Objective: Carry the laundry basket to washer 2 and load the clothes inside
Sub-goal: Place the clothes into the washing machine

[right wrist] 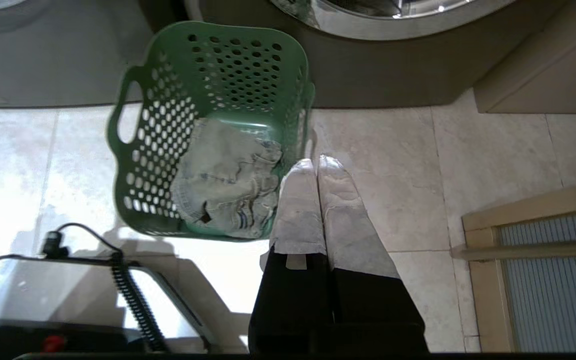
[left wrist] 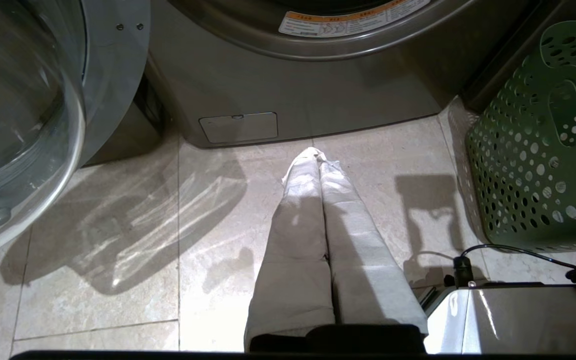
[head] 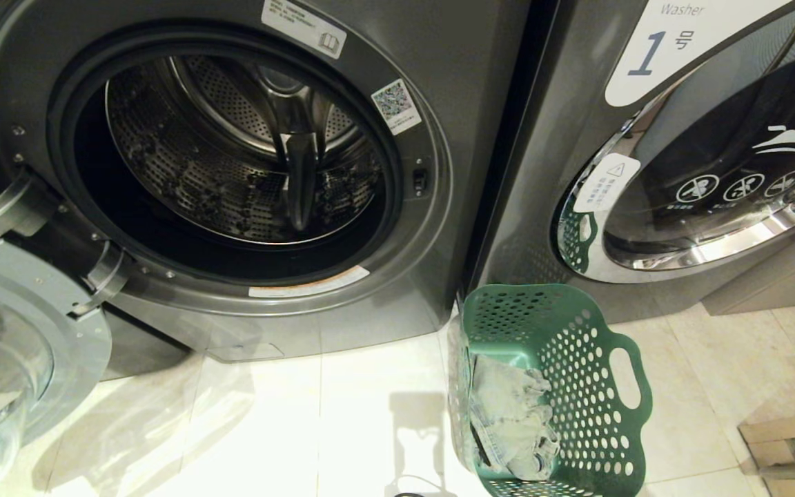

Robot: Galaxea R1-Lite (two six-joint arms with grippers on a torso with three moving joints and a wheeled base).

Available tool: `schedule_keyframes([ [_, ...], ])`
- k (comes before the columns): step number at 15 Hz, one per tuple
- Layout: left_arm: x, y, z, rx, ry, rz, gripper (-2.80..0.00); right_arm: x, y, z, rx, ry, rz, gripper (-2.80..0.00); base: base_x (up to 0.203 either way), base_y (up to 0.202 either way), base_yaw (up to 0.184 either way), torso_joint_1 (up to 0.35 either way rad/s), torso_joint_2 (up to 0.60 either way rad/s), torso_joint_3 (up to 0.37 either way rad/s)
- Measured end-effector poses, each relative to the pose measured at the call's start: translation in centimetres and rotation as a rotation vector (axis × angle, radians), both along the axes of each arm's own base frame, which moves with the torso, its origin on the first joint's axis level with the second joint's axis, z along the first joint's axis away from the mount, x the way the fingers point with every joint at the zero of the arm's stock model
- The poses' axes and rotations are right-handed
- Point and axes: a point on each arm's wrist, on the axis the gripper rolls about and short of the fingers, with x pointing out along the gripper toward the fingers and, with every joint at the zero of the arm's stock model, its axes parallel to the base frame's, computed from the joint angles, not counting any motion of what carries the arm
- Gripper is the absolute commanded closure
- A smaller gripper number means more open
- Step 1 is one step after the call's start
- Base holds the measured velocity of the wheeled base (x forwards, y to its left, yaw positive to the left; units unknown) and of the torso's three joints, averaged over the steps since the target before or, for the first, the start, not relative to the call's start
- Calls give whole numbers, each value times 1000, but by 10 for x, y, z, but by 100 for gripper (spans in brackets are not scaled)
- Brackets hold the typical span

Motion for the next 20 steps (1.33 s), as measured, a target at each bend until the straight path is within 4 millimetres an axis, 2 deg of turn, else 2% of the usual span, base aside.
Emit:
schedule_keyframes([
  [2,0,0,0,0,-1,0,0,27,2,28,35,135,73,0,0,0,0,0,0,0],
  [4,0,0,0,9,-2,-2,0,65,4,37,88,303,163,0,0,0,0,0,0,0],
  [7,0,0,0,9,-1,-2,0,119,9,22,159,576,300,0,0,0,0,0,0,0],
  [8,0,0,0,7,0,-2,0,132,11,13,174,653,333,-280,0,0,0,0,0,0],
  [13,0,0,0,7,0,0,0,201,30,-34,226,894,394,-280,0,0,0,0,0,0],
  [16,0,0,0,7,-1,0,0,239,41,-63,220,927,403,-280,0,0,0,0,0,0],
  [20,0,0,0,3,-2,1,0,285,53,-105,206,904,326,-280,0,0,0,0,0,0],
])
